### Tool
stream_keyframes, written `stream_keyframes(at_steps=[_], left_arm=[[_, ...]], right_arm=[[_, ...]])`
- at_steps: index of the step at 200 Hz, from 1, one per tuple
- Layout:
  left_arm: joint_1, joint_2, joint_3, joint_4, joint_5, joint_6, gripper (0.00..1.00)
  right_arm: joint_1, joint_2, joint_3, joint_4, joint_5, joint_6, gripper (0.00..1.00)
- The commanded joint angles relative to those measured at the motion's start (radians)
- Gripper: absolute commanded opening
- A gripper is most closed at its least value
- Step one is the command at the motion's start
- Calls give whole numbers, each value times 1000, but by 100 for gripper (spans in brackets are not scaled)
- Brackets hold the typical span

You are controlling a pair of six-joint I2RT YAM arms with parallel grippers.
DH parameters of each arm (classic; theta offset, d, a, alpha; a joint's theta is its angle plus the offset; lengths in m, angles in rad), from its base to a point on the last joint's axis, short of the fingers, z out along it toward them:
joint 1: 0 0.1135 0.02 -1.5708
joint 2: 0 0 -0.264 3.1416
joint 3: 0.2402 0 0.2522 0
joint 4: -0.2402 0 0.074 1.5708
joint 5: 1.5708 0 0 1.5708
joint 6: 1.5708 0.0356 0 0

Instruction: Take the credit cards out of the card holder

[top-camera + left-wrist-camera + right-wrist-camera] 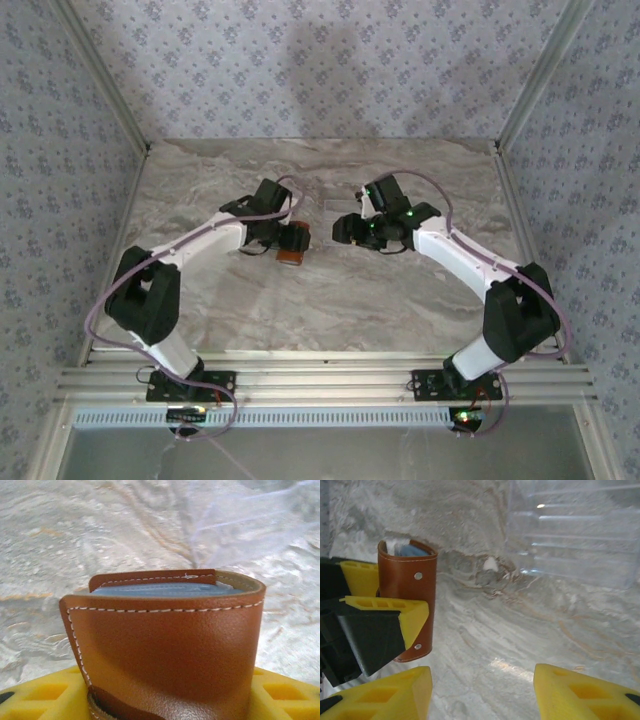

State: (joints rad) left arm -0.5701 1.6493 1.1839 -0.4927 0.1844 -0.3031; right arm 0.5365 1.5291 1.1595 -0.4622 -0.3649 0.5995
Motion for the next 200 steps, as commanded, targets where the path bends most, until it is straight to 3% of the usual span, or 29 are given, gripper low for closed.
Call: stream_keyframes(at_steps=[1,46,101,141,200], left_arm=[[-27,-57,-40,81,108,125,50],[-114,-125,-85,142,150,265,48],[-148,-144,-92,179,172,304,48],[-163,-143,-87,196,226,320,49],[-174,-153,-93,231,252,305,50]], right_arm=[[12,-29,-11,30,-75,22,59],[20,-56,-20,34,-108,51,64],[23,-69,-48,16,-76,89,72],[24,-67,-113,132,-146,159,76],[24,-76,-225,336,-163,289,72]])
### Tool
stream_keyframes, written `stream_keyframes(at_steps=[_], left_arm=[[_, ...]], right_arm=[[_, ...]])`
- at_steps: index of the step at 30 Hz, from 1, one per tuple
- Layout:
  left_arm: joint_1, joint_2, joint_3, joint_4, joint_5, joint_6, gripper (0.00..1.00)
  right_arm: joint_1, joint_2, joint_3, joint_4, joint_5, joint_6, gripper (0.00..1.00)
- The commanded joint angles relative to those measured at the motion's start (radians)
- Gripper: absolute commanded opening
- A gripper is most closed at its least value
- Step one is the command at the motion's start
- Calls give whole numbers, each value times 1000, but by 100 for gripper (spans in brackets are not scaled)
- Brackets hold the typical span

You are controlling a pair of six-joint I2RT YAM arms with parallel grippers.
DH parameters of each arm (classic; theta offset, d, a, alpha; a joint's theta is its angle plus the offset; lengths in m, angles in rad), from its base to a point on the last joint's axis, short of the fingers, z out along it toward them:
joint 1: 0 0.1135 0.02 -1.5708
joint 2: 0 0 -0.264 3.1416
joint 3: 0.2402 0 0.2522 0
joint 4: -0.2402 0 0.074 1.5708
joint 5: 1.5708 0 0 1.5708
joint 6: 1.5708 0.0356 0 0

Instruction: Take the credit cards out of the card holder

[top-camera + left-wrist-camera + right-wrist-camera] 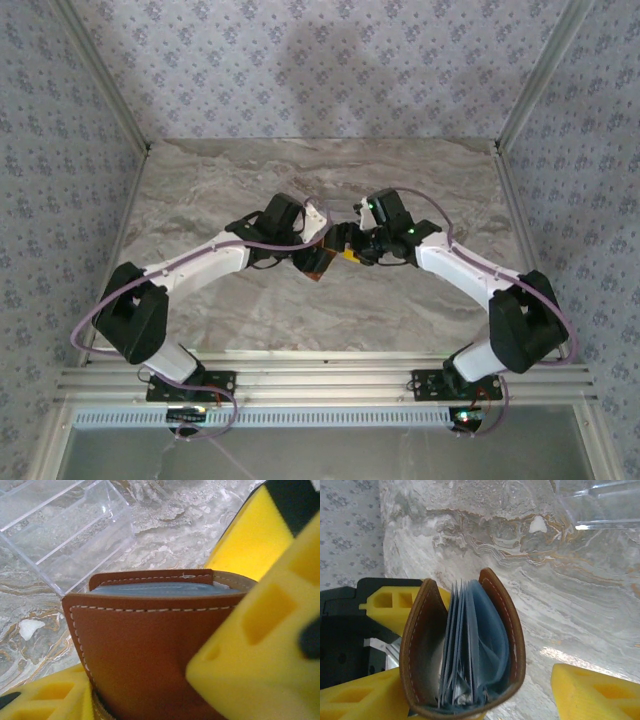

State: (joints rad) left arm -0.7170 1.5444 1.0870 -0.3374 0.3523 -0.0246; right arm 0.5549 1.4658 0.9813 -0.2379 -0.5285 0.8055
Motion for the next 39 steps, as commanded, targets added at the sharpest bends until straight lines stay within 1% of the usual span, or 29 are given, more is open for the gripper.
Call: stream_keyframes(at_steps=[1,5,8,12,15,19,23,28,32,36,39], left_arm=[[-26,-48,4,77,85,25,50],[-27,-58,-2,90,97,25,51],[-27,-62,-2,88,87,27,51],[-26,-68,2,77,38,25,52],[-26,-77,4,74,13,18,57],[-27,-95,-2,77,8,12,67],[-26,-123,-7,73,5,11,73],[-27,-166,-14,67,-35,2,76],[-21,-207,-27,71,-70,-24,77],[-8,-239,-32,65,-72,-51,76],[-6,-257,-32,51,-49,-55,76]], right_arm=[[6,-13,-48,115,1,85,72],[8,-18,-77,161,9,112,65],[8,-27,-82,159,18,116,55],[9,-43,-84,137,39,115,43],[8,-49,-83,128,41,116,34],[8,-51,-78,120,37,112,23],[7,-54,-69,98,42,88,19],[-6,-67,-54,66,32,3,14],[-23,-86,-42,44,-18,-110,11],[-41,-113,-35,18,-66,-229,6],[-50,-145,-40,16,-78,-278,5]])
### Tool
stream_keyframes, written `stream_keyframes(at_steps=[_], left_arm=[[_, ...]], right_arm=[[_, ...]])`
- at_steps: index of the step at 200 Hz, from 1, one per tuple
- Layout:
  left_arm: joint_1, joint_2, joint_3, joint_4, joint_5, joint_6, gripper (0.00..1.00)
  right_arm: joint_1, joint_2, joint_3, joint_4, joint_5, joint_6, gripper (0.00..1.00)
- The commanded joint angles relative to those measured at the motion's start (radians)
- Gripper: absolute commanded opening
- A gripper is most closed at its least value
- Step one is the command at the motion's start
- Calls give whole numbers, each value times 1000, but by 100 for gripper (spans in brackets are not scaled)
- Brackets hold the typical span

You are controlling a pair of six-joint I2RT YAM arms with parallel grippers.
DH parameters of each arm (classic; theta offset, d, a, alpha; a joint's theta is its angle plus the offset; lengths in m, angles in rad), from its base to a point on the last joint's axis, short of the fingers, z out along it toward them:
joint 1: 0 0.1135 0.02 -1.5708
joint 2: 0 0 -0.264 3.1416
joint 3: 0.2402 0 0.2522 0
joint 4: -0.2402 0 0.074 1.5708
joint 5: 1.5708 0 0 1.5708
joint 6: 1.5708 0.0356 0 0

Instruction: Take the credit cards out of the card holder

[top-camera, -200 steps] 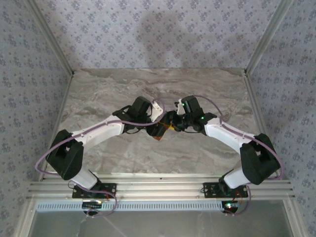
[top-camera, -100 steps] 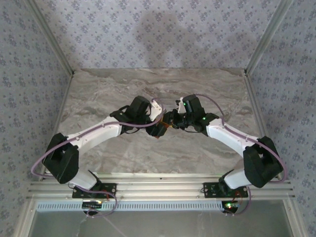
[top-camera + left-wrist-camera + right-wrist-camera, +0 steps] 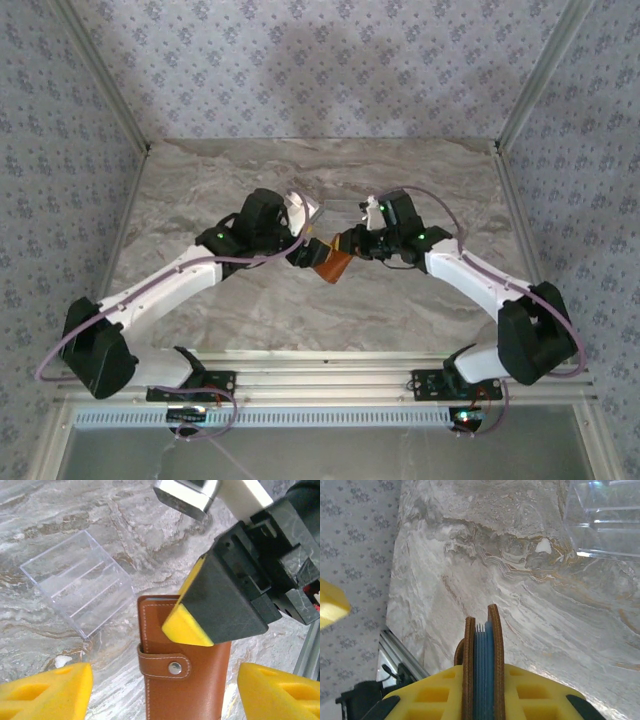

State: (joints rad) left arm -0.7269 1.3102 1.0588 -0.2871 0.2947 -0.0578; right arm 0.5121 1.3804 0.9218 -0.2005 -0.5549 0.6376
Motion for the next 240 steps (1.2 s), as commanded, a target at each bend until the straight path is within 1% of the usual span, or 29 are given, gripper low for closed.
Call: stream_keyframes(at_steps=[1,29,55,66,87,139,183,217,240], left_arm=[[4,-25,-2,-5,22,-19,76],[3,-35,-5,-16,89,-8,75],[-7,-33,-13,1,167,4,77],[-15,-26,-11,8,175,5,78],[-27,0,8,2,175,2,78],[-36,43,30,-20,144,7,78],[-39,61,40,-32,45,-7,75],[-41,44,33,-43,-108,-7,69],[-40,23,24,-41,-184,-3,67]], right_arm=[[-10,-76,16,-20,-61,-128,4],[-14,-128,12,-23,-93,-166,0],[-9,-169,12,-16,-102,-159,0],[-8,-176,15,-15,-102,-150,0],[1,-183,20,-17,-97,-132,0],[18,-203,25,-19,-82,-110,0],[30,-210,28,-17,-82,-103,0],[40,-213,37,-30,-77,-96,0],[43,-212,40,-39,-68,-98,0]])
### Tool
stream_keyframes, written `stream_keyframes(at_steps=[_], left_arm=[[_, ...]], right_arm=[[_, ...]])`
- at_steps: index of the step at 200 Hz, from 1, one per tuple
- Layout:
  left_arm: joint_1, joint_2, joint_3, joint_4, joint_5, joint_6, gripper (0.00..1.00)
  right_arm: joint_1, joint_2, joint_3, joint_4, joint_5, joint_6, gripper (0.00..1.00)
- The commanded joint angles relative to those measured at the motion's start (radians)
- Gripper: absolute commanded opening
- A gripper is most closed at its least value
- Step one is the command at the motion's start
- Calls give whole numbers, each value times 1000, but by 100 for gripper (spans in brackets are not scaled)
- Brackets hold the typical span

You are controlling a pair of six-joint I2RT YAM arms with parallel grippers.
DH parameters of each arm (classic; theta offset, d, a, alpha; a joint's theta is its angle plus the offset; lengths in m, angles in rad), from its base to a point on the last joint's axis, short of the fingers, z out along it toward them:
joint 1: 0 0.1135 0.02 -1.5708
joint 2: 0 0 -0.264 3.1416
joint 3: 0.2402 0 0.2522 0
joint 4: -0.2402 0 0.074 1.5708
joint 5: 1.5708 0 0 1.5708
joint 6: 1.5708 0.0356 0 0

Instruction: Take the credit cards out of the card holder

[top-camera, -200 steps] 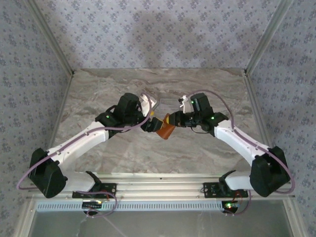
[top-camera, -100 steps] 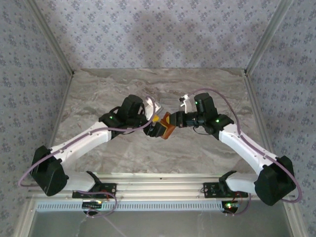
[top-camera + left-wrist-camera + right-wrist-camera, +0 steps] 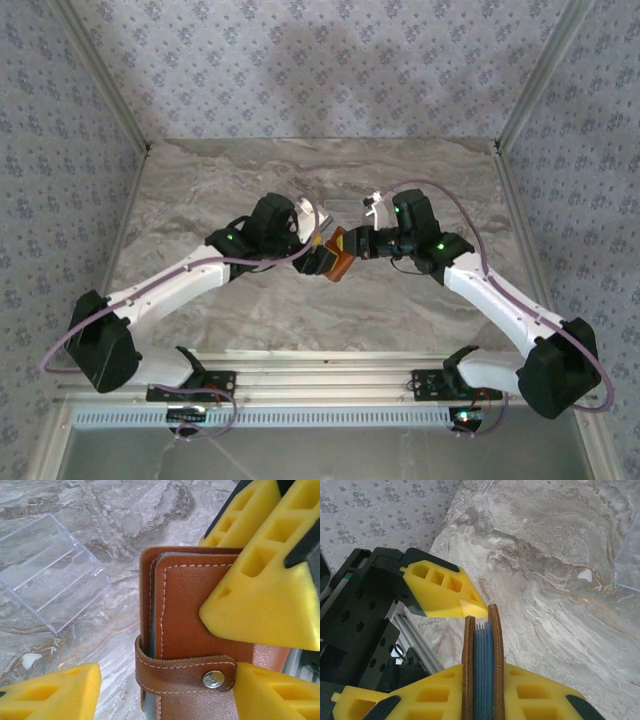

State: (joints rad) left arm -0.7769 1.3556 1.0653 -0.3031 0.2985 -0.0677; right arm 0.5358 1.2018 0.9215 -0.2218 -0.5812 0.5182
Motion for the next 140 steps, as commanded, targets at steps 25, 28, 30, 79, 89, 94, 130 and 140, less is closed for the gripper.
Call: stream_keyframes(at_steps=[25,28,30,79,89,94,130,140], left_arm=[[11,-49,1,-13,-243,9,63],[10,-51,-2,-12,-250,7,63],[11,-54,-4,-11,-254,8,63],[10,-109,-36,4,-368,-4,55],[11,-114,-36,0,-384,-3,55],[11,-116,-36,-1,-389,-3,54],[22,-134,-34,-5,-336,-15,54],[35,-141,-37,-2,-296,-25,54]], right_arm=[[20,-33,43,-28,-33,23,0],[20,-33,43,-29,-33,23,0],[20,-33,43,-30,-31,23,0],[22,-31,41,-46,-20,22,0],[22,-30,40,-48,-17,21,0],[22,-29,40,-48,-17,19,0],[21,-24,34,-53,-33,-19,0],[19,-24,33,-68,-35,-48,0]])
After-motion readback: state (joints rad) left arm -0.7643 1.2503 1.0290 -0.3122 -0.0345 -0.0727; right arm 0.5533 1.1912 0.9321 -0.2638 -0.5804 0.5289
